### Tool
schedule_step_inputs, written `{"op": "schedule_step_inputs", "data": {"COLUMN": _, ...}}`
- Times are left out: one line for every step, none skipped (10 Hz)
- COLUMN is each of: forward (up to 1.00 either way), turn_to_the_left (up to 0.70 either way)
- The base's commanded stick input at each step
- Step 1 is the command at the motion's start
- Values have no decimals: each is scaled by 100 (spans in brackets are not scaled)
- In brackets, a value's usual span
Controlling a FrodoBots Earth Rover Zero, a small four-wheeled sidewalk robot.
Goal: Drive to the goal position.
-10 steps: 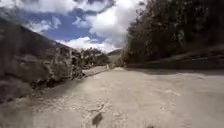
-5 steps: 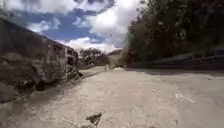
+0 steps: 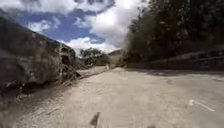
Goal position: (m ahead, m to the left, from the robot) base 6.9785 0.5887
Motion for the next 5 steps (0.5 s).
{"op": "schedule_step_inputs", "data": {"forward": 70, "turn_to_the_left": 0}}
{"op": "schedule_step_inputs", "data": {"forward": 70, "turn_to_the_left": 0}}
{"op": "schedule_step_inputs", "data": {"forward": 70, "turn_to_the_left": 0}}
{"op": "schedule_step_inputs", "data": {"forward": 70, "turn_to_the_left": 0}}
{"op": "schedule_step_inputs", "data": {"forward": 70, "turn_to_the_left": 0}}
